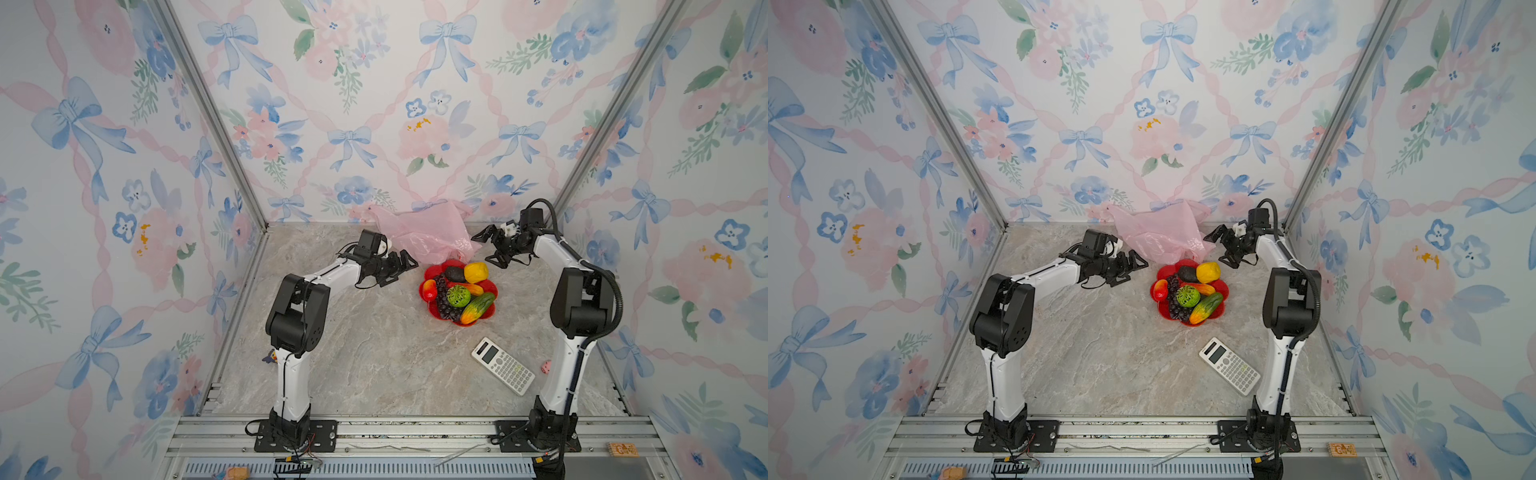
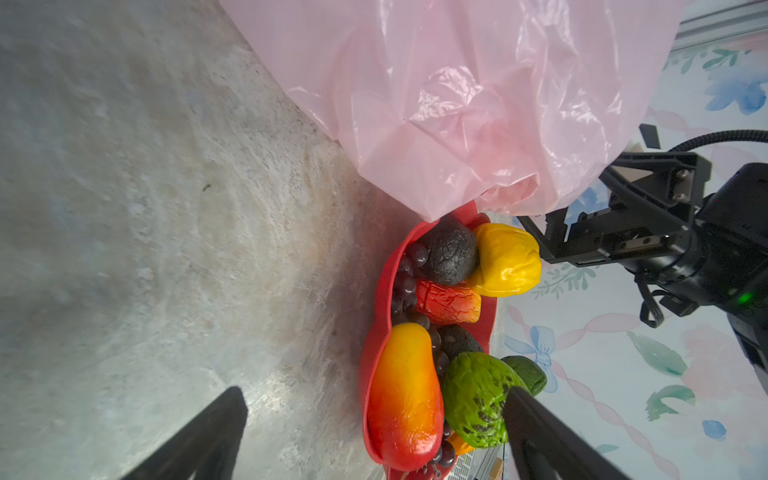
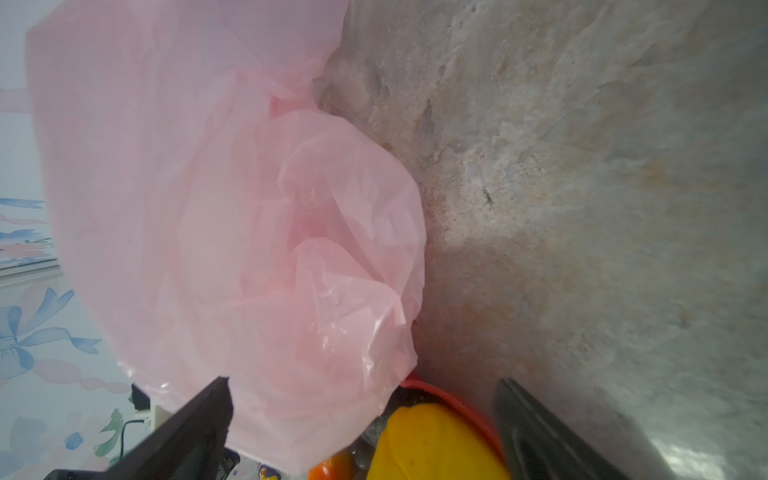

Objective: Place the fruits into the plastic bag
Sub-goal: 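Raise both arms and reach toward the pink bag behind the fruit bowl, then grasp the pink bag with the right gripper and lift it up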

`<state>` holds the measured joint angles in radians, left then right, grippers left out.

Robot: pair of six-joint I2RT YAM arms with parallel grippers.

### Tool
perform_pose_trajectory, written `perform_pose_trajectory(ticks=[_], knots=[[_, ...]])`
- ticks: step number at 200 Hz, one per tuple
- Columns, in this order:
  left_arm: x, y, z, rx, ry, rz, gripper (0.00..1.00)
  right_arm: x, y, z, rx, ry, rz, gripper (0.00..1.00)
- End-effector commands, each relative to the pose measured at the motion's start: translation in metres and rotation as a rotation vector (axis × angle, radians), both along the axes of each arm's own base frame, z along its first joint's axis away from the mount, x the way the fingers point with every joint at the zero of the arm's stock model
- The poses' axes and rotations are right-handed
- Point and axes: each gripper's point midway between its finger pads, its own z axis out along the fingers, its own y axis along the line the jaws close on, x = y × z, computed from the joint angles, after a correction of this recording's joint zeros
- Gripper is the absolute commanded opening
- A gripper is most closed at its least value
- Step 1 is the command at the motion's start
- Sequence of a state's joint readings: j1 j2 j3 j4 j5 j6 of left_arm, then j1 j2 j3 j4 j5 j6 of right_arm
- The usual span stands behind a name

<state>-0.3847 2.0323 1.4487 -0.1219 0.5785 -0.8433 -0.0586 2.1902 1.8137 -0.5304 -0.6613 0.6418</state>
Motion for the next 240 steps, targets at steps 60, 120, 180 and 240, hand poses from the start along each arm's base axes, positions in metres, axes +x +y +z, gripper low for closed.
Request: perform_pose_trajectory(ticks=[60,120,180,240], knots=[[0.004,0.029,-0.003,-0.016,0.029,0.042,0.98,0.035,0.032,-0.020,0.104,0.018,-0.019,0.72],[-0.011,0.064,0.003,0.011,0.020,0.079,0.98,0.055,0.037,-0.019,0.172,-0.020,-0.090,0.01],[-0.033,0.093,0.014,0.024,-0.008,0.105,0.98,0.077,0.013,0.048,0.173,-0.202,-0.196,0.00],[-0.061,0.115,0.025,0.038,-0.037,0.140,0.98,0.073,-0.008,0.177,0.263,-0.440,-0.261,0.00]])
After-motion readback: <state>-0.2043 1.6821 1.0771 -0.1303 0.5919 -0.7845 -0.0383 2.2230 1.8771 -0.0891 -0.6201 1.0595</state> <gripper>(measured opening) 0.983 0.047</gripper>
